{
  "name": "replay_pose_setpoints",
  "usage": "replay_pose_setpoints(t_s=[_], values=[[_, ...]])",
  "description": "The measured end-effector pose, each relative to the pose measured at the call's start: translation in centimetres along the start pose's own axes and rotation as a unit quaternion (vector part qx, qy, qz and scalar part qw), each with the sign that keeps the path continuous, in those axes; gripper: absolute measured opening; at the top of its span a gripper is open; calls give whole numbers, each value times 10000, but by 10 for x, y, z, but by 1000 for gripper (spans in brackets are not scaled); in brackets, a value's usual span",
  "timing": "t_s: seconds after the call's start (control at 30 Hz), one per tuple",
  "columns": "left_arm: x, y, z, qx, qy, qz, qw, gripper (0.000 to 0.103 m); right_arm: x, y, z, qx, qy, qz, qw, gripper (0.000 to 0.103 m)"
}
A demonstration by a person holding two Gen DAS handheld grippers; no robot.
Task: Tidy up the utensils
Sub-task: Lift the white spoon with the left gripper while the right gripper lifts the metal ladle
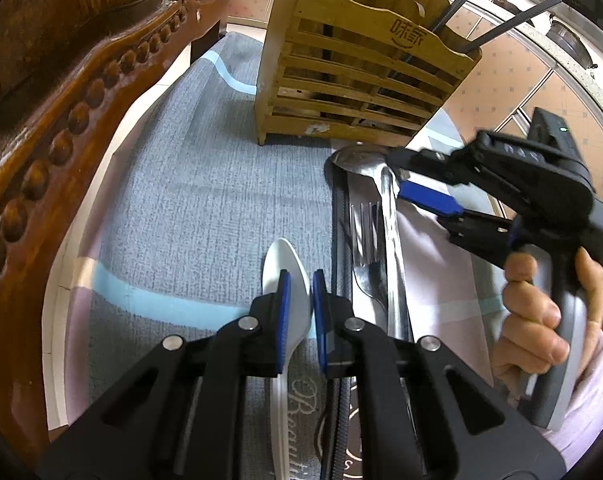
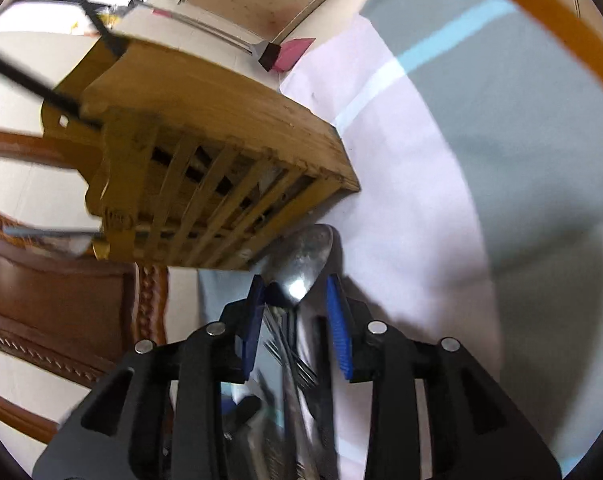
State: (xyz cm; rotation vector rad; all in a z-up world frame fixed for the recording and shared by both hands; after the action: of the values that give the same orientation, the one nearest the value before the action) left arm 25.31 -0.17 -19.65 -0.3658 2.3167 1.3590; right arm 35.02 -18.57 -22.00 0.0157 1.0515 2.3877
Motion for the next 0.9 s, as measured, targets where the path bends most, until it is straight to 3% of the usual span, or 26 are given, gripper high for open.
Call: replay_pose_setpoints(t_s=[0.1, 0.2, 0.3, 0.5, 0.73, 0.9], values=[[-1, -1, 0, -15, -2, 10, 10000, 12, -6, -9, -2, -315, -342, -13, 9989, 33], [-1, 1, 0, -7, -17, -4, 10000, 12, -9, -10, -2, -521, -467, -134, 9975, 17], [-3, 4, -2, 12, -65, -61, 10000, 8, -6, 1, 4, -531, -269, -305, 9978, 11], [-6, 16, -10, 73, -208, -280, 9994, 2, 2, 44, 26, -180, 435, -775, 9959, 6], [-8, 46, -28, 457, -465, -775, 9949, 2, 16, 97, 48, 131, 1088, -1248, 9861, 7], [-8, 56, -39, 614, -676, -1010, 9907, 2, 26, 136, 74, 448, 1844, -1811, 9650, 7]])
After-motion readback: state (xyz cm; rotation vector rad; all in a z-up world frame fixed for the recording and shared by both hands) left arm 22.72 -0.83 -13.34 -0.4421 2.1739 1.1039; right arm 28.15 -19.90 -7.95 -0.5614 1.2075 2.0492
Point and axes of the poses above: each gripper's, at about its wrist camera, not at the fingertips, and y roughly against the way its jaws point, z to its left, x to its underside, the point moved 5 cm from there along -y, roughly the way its jaws point, and after that the axes turned 8 degrees about x, right-handed, at the moved point
